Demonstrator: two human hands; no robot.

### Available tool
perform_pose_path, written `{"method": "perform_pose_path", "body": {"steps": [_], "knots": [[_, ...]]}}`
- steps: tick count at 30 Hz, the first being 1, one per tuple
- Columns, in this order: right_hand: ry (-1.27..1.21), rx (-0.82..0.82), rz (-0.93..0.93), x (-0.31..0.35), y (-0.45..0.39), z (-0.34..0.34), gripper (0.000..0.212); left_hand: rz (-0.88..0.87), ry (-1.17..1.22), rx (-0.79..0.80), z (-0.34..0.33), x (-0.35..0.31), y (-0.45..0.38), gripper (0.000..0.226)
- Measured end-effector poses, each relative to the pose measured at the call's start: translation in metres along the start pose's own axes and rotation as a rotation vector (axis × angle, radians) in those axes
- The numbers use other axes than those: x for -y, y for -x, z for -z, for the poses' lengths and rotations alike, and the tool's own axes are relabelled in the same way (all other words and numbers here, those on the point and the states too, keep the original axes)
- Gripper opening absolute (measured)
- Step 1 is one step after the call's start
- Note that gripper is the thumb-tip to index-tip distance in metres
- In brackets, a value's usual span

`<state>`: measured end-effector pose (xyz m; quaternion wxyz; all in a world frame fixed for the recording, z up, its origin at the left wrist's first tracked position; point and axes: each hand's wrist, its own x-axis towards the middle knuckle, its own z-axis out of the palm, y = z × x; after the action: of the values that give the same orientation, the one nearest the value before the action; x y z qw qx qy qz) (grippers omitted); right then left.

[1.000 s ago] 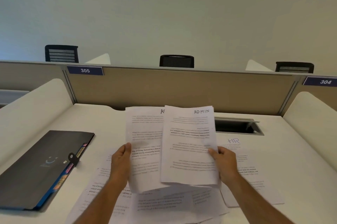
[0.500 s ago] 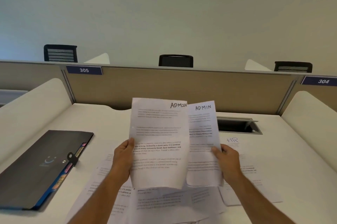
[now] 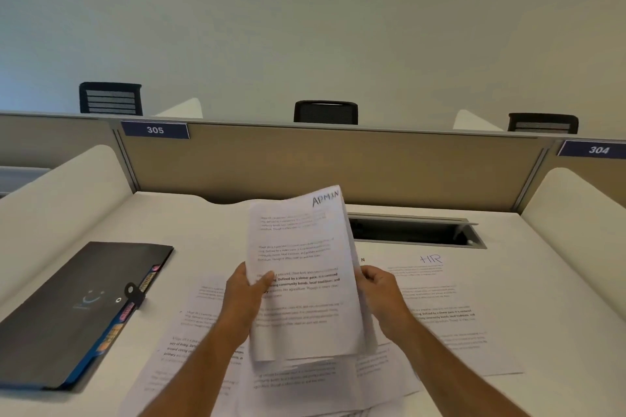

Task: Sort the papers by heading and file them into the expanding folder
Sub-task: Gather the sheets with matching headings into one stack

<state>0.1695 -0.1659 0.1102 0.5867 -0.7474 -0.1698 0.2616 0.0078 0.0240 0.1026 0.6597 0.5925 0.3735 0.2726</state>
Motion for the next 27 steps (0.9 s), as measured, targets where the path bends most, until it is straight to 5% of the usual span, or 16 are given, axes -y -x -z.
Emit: {"method": "perform_pose_path", "body": {"steps": [4, 10, 15, 17, 22, 27], "knots": [[0.452, -0.063, 0.06, -0.03, 0.001, 0.029, 0.046, -0.067, -0.037, -0.095, 0.019, 0.001, -0.003, 0.024], [1.019, -0.039, -0.259, -0.097, 0.001, 0.086, 0.083, -0.08, -0.05, -0.179, 0.054, 0.008, -0.011, 0.031], [1.167, -0.138, -0.319, -0.102, 0.008, 0.108, 0.086, -0.072, -0.056, -0.211, 0.07, 0.01, -0.011, 0.033], [1.249, -0.145, -0.2, -0.101, 0.009, 0.101, 0.085, -0.078, -0.07, -0.218, 0.072, 0.011, -0.011, 0.033], [1.332, 0.176, 0.198, -0.108, 0.021, 0.053, 0.098, -0.077, -0.106, -0.225, 0.072, 0.013, -0.01, 0.032], [1.378, 0.087, 0.016, -0.121, 0.027, 0.056, 0.12, -0.063, -0.118, -0.224, 0.076, 0.014, -0.012, 0.032]]}}
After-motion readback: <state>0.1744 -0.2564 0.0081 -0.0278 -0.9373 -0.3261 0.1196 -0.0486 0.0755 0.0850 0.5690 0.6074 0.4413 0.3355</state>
